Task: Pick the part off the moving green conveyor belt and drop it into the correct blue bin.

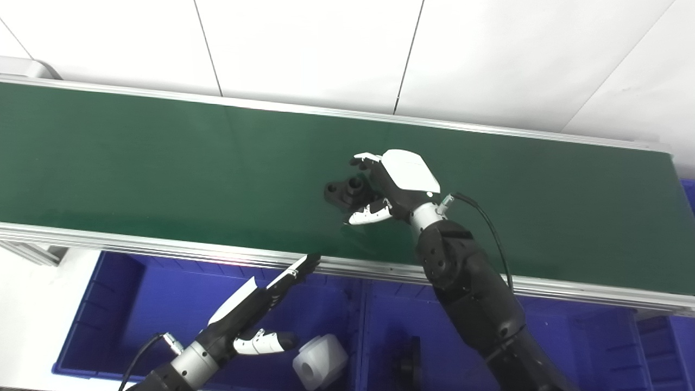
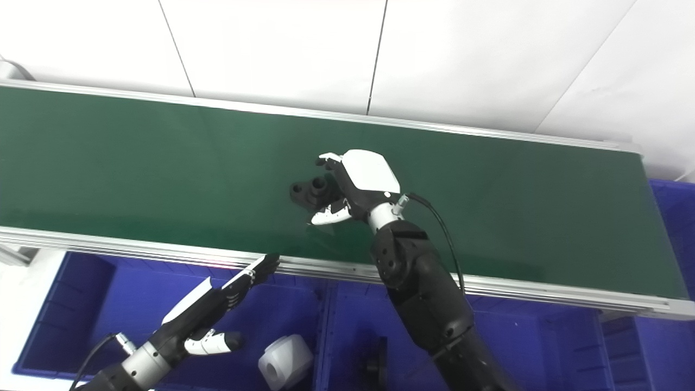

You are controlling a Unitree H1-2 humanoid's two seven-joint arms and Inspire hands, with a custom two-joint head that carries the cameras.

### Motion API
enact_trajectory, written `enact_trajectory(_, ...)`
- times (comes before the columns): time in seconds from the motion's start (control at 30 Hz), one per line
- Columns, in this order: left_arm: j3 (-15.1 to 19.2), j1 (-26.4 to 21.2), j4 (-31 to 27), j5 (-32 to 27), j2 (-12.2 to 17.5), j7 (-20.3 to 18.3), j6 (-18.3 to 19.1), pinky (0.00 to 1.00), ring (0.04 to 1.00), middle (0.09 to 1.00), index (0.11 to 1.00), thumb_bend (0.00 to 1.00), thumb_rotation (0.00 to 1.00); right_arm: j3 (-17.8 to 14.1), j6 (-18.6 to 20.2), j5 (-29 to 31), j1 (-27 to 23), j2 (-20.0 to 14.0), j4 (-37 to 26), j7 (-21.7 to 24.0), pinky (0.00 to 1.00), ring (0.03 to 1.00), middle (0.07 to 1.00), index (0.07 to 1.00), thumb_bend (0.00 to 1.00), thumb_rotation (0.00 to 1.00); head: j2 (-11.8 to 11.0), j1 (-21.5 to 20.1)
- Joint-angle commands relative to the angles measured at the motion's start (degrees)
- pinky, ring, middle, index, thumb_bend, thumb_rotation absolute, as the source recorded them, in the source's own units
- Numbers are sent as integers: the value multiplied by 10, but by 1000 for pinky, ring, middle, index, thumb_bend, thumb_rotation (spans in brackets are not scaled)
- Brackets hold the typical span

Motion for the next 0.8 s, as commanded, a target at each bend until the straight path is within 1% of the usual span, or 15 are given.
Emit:
enact_trajectory(0.0, -1, 2, -22, 0, 2, 1, -6, 994, 1000, 1000, 1000, 732, 812, 11, -19, 1, 3, -7, 2, 3, 557, 624, 674, 730, 699, 121, 3, 0)
enact_trajectory(0.03, -1, 2, -23, 0, 2, 1, -6, 995, 1000, 1000, 1000, 732, 812, 12, -21, 3, 7, -11, 0, 1, 531, 602, 658, 724, 685, 101, 5, -1)
enact_trajectory(0.07, -1, 2, -24, 0, 2, 1, -5, 998, 1000, 1000, 1000, 729, 813, 14, -22, 5, 9, -13, -1, -2, 423, 495, 572, 701, 622, 51, 5, -1)
enact_trajectory(0.1, -1, 2, -24, -1, 2, 1, -5, 999, 1000, 1000, 1000, 726, 813, 15, -23, 5, 13, -16, -4, -5, 356, 428, 518, 686, 584, 21, 5, -1)
enact_trajectory(0.13, -1, 2, -25, -1, 2, 1, -4, 1000, 1000, 1000, 1000, 727, 813, 16, -24, 5, 16, -18, -6, -8, 314, 379, 499, 591, 556, 10, 5, 0)
enact_trajectory(0.2, -1, 2, -24, -3, 0, 1, -8, 1000, 1000, 1000, 1000, 720, 814, 21, -22, 1, 19, -25, -12, -9, 274, 337, 482, 508, 531, 1, 7, -1)
enact_trajectory(0.37, -1, 1, -24, -2, -1, 2, -10, 1000, 1000, 1000, 1000, 711, 821, 23, -16, -4, 25, -40, -25, -7, 300, 375, 482, 491, 526, 0, 10, -5)
enact_trajectory(0.43, -1, 0, -23, -3, -2, 2, -11, 1000, 1000, 1000, 1000, 708, 823, 23, -18, -3, 28, -45, -30, -8, 291, 367, 482, 491, 526, 0, 11, -5)
enact_trajectory(0.5, -1, 0, -24, -4, -3, 2, -10, 1000, 1000, 1000, 1000, 712, 828, 23, -17, -2, 30, -49, -35, -7, 305, 362, 471, 547, 510, 0, 15, -6)
enact_trajectory(0.57, -1, 1, -25, -9, -4, 1, -5, 992, 1000, 1000, 1000, 717, 819, 22, -14, 0, 35, -50, -38, -5, 324, 367, 476, 562, 507, 0, 15, -6)
enact_trajectory(0.67, 1, 1, -24, -10, -3, 1, -5, 984, 1000, 1000, 1000, 716, 821, 23, -13, 1, 41, -50, -38, -6, 315, 363, 472, 565, 507, 0, 17, -6)
enact_trajectory(0.7, 1, 0, -24, -10, -3, 2, -5, 975, 1000, 1000, 1000, 724, 825, 23, -13, 2, 43, -49, -37, -9, 305, 383, 502, 521, 512, 0, 17, -6)
enact_trajectory(0.77, 2, 1, -25, -12, -2, 2, -2, 962, 1000, 1000, 1000, 729, 824, 24, -14, 1, 48, -47, -35, -15, 298, 393, 516, 499, 515, 0, 18, -6)
